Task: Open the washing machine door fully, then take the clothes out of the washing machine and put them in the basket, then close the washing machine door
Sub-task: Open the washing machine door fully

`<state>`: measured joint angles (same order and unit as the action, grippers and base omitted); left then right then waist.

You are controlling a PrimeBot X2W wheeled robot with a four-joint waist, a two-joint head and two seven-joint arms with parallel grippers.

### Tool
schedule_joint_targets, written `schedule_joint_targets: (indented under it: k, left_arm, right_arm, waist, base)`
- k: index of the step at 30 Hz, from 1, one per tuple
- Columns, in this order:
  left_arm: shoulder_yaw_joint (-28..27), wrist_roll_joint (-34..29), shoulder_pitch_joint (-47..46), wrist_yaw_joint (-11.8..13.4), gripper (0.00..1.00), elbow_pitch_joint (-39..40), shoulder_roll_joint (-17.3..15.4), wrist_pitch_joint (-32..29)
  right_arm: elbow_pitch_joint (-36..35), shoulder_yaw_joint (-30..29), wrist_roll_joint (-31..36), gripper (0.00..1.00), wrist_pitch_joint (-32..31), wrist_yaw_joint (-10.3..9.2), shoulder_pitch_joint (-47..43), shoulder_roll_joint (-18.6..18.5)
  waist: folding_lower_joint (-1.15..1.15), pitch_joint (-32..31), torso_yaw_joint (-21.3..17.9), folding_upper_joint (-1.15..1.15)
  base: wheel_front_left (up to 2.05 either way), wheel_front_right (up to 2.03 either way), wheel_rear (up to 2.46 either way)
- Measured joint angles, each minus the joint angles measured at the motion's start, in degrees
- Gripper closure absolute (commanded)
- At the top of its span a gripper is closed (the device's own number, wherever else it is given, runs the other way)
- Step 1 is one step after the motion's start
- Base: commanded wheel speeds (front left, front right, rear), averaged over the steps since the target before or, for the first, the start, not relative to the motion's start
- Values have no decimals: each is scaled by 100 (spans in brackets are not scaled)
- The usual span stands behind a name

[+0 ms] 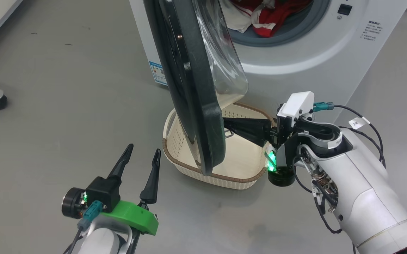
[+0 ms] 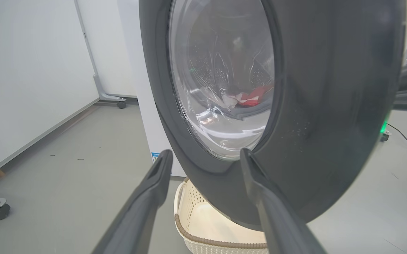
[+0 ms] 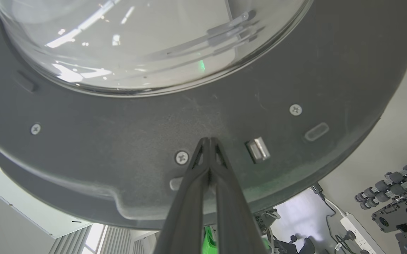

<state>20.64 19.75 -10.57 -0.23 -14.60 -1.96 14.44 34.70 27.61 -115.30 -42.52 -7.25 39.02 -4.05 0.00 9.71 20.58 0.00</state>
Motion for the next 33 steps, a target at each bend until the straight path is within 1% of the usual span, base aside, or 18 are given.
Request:
schedule_joint_targets:
  k: [8, 15, 18, 21, 22, 23, 26, 30, 31, 33]
  left_arm:
    - [-41, 0, 0, 52, 0, 8, 1, 0]
    - [-177, -1, 5, 101, 0, 10, 0, 0]
    - [-211, -7, 7, 101, 0, 10, 0, 0]
    - [-252, -10, 18, 101, 0, 11, 0, 0]
    - [-252, -10, 18, 101, 0, 11, 0, 0]
    - [-261, -10, 26, 101, 0, 10, -1, 0]
    - [-323, -18, 98, 102, 0, 10, 0, 0]
    - [-425, -18, 227, 103, 0, 4, -2, 0]
    - [-459, -18, 248, 118, 0, 3, -2, 0]
    - [-534, -18, 288, 119, 0, 4, -20, 0]
  right_arm:
    - [-92, 224, -113, 100, 207, 0, 1, 2]
    - [-85, 346, -83, 100, 433, 13, 1, 26]
    - [-55, 334, 277, 100, 710, 256, 5, 26]
    - [-52, 426, 664, 100, 906, 491, 5, -57]
    - [-52, 426, 664, 100, 906, 491, 5, -57]
    - [-57, 471, 799, 100, 992, 586, 5, -115]
    - [-87, 549, 1227, 100, 1290, 888, 2, -386]
    - [-170, 619, 1925, 100, 1900, 1328, -23, -760]
    - [-194, 679, 2146, 100, 2056, 1376, -44, -862]
    - [-261, 950, 2771, 100, 2343, 1394, -82, -1118]
  waist:
    - [0, 20, -44, 0]
    - [0, -49, -209, 0]
    - [0, -103, -299, 0]
    - [0, -163, -401, 0]
    - [0, -163, -401, 0]
    - [0, -183, -438, 0]
    - [0, -248, -556, 0]
    - [0, -343, -719, 0]
    - [0, -366, -762, 0]
    - [0, -413, -849, 0]
  base:
    - [0, 0, 0]
    - [0, 0, 0]
    - [0, 0, 0]
    - [0, 0, 0]
    - [0, 0, 0]
    - [0, 0, 0]
    - [0, 0, 0]
    - [0, 0, 0]
    - [0, 0, 0]
    - [0, 0, 0]
